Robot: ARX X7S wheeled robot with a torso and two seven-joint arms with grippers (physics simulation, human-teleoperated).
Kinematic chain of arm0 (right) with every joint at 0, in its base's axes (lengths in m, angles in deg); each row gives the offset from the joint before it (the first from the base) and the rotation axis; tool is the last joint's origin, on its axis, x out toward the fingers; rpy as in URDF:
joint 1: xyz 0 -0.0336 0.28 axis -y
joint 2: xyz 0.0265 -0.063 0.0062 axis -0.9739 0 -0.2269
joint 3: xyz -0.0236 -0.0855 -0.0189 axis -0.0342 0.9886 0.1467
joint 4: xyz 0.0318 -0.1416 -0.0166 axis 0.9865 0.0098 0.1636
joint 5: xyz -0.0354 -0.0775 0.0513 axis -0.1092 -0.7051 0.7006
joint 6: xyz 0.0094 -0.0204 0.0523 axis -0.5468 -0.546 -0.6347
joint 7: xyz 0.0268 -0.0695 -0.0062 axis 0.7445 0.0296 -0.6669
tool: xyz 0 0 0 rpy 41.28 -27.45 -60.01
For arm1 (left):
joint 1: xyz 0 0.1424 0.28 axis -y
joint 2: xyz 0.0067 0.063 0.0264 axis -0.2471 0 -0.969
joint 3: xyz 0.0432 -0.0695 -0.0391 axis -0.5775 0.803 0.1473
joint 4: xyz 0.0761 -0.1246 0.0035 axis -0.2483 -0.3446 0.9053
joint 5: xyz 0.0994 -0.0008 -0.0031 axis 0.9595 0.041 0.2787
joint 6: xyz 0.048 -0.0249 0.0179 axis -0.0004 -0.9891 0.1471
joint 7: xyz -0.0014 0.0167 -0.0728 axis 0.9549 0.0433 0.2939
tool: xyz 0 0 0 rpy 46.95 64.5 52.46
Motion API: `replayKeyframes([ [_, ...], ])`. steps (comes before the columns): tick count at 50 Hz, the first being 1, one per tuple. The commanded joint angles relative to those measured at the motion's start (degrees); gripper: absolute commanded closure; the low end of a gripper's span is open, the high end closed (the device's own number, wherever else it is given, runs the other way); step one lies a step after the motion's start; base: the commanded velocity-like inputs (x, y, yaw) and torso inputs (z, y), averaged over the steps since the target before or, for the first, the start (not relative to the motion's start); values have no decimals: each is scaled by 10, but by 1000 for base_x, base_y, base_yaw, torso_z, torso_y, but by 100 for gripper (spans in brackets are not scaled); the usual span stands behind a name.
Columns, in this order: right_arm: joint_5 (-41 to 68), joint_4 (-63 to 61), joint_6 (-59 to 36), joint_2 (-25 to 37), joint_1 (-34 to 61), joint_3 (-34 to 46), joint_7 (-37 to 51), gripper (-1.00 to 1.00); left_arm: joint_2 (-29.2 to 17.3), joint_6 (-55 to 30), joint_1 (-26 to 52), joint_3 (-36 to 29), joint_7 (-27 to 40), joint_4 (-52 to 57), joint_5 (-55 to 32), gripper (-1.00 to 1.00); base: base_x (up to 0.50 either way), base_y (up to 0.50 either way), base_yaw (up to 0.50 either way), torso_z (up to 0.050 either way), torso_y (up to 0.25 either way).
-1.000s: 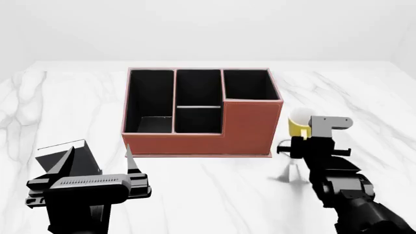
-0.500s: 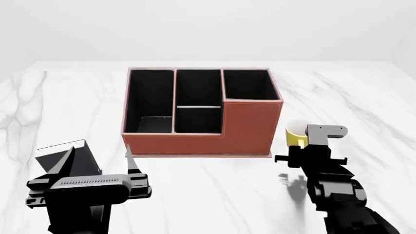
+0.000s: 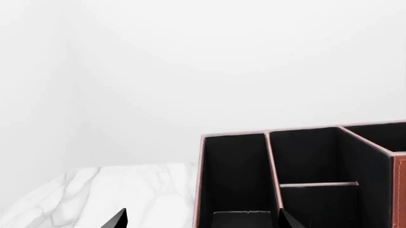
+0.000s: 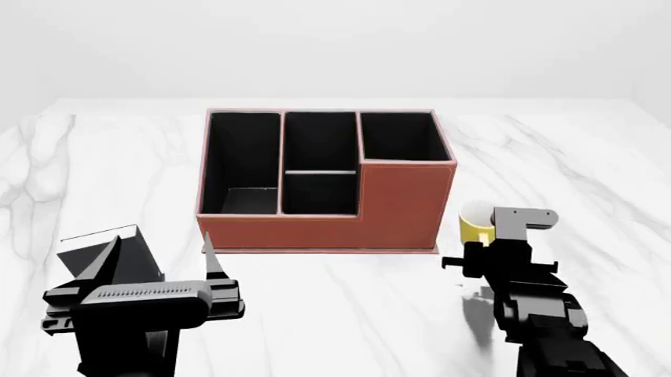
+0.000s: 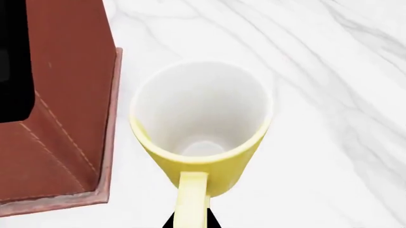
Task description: Pick up the yellow and white mug and place it to the right of the caddy.
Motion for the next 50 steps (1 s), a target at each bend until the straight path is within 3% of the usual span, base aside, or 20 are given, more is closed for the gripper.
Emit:
replayKeyframes([
  [1, -34, 4, -8, -1, -5, -24, -4, 100, -1, 1, 0, -1, 2, 0, -1, -100, 0, 0, 0, 0, 0],
  [18, -39, 4, -22, -2, -7, -24, -6, 100, -4, 4, -2, -1, 4, -2, -4, -100, 0, 0, 0, 0, 0],
  [19, -39, 4, -21, -2, -7, -24, -6, -100, -4, 4, -2, -1, 4, -2, -4, -100, 0, 0, 0, 0, 0],
  [44, -36, -5, 47, 14, 14, -33, -2, -100, -7, 6, -3, -3, 8, 1, -7, -100, 0, 0, 0, 0, 0],
  [50, -19, -319, -126, 18, -109, -49, -2, -100, -8, 5, -4, -3, 10, 4, -7, -100, 0, 0, 0, 0, 0],
])
